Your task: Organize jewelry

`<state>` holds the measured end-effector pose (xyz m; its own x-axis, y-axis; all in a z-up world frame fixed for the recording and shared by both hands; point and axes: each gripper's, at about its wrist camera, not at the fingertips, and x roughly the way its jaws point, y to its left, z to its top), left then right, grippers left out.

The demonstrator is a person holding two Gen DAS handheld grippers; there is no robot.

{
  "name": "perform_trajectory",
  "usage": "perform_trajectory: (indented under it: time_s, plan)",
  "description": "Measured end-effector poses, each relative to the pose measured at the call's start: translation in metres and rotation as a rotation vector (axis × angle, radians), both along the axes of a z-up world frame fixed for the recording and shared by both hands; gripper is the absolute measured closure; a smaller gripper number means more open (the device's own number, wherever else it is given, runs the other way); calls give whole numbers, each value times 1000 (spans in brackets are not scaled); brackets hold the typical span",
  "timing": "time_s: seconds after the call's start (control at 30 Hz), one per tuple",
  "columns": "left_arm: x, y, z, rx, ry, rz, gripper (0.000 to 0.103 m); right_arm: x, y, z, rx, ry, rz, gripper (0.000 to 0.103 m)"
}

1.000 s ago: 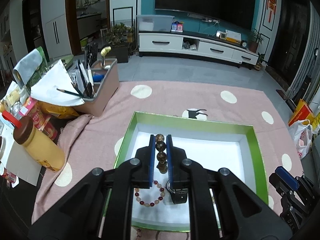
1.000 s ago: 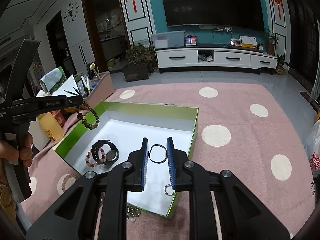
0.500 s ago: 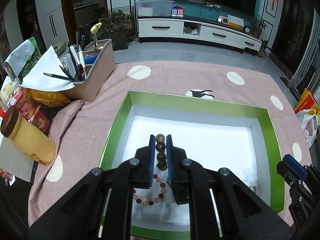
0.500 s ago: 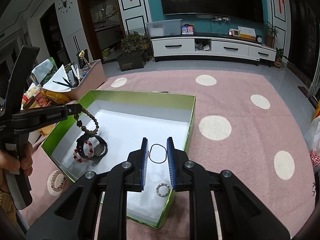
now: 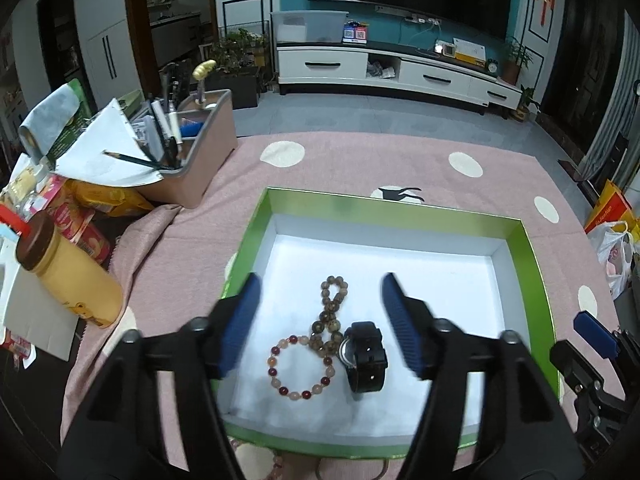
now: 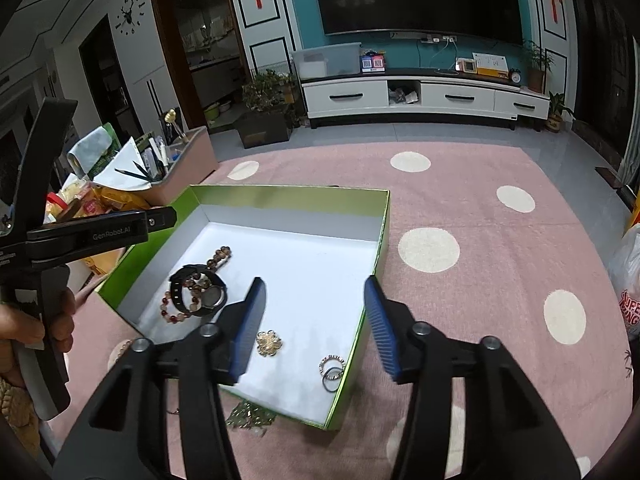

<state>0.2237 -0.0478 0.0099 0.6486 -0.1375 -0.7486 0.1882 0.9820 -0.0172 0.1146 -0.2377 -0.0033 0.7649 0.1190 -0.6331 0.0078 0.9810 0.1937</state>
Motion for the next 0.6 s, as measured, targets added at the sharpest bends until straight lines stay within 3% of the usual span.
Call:
perform_trajectory:
  time_s: [0.27, 0.6]
  plan:
    - [-26, 18, 11, -37, 9, 13, 10, -35, -3, 11, 7, -12, -24, 24]
    - [-87, 43, 10, -61, 42, -14, 8, -84, -14, 9, 66, 0, -43, 21]
